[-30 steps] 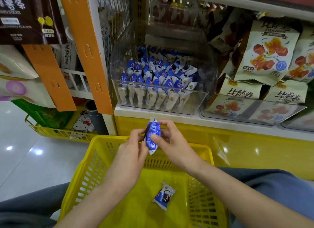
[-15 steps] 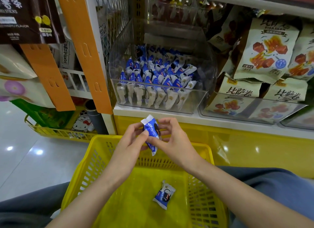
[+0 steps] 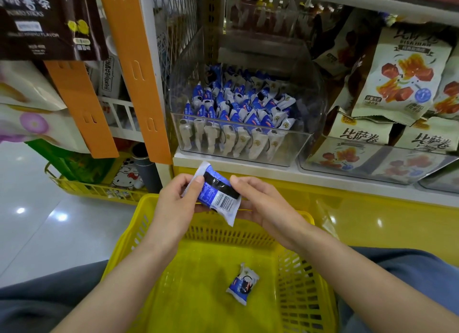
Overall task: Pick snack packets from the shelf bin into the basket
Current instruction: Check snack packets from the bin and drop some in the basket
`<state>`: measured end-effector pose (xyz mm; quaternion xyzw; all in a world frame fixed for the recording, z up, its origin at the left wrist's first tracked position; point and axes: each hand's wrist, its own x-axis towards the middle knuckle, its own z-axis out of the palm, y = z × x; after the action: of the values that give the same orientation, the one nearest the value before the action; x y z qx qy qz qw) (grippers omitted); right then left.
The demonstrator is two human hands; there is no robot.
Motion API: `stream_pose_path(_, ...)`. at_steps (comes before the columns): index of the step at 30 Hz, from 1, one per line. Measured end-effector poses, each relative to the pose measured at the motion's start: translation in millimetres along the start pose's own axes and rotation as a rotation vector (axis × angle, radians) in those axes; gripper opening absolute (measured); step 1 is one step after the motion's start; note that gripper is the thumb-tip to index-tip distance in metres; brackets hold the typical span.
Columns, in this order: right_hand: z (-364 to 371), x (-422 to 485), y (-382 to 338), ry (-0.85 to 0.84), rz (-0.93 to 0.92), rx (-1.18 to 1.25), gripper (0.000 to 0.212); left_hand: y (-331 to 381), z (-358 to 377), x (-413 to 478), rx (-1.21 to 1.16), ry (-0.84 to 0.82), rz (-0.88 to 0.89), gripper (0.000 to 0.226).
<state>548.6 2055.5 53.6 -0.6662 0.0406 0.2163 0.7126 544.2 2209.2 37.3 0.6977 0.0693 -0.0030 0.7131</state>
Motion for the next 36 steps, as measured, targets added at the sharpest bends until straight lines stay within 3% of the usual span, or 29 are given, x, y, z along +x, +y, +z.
stream_pose_path(3,-0.1,0.8,-0.5,-0.013,0.008,-0.042,0.038,-3.3,1.1,0.1,-0.048,0.066,-0.012,0.017)
stream_pose_path(7,-4.0,3.5,-1.5,0.072,-0.080,-0.195,0.018,-6.1,1.2,-0.9,-0.028,0.011,-0.068,0.008)
stream_pose_path(10,-12.9,7.1,-4.8,0.193,-0.199,-0.345,0.011,-8.4,4.2,-3.8,0.064,-0.092,-0.057,0.029)
stream_pose_path(12,-16.6,7.6,-5.9,0.203,-0.247,-0.408,0.017,-10.0,7.7,-5.3,0.179,-0.135,-0.021,0.048)
stream_pose_path(16,-17.1,6.1,-4.9,0.105,-0.260,-0.512,0.019,-6.0,11.9,-7.5,0.145,-0.224,-0.003,0.036)
stream_pose_path(25,-11.5,1.4,-9.9,0.024,-0.236,-0.243,0.021,-2.0,7.9,-5.0,-0.084,-0.148,-0.048,0.024)
stream_pose_path(27,-7.4,0.0,-7.2,0.062,-0.288,-0.260,0.022,-2.4,8.9,-5.1,0.009,-0.092,-0.010,0.025)
stream_pose_path(31,-1.6,-1.5,2.2,0.273,-0.500,-0.517,0.028,-5.7,11.4,-4.9,0.310,0.003,0.165,0.023)
stream_pose_path(33,1.8,-3.8,5.0,0.255,-0.570,-0.545,0.031,-4.7,12.5,-7.5,0.159,-0.088,0.119,0.013)
stream_pose_path(36,3.2,-4.5,7.7,0.167,-0.602,-0.536,0.031,-6.0,11.2,-8.3,-0.127,-0.260,-0.049,0.037)
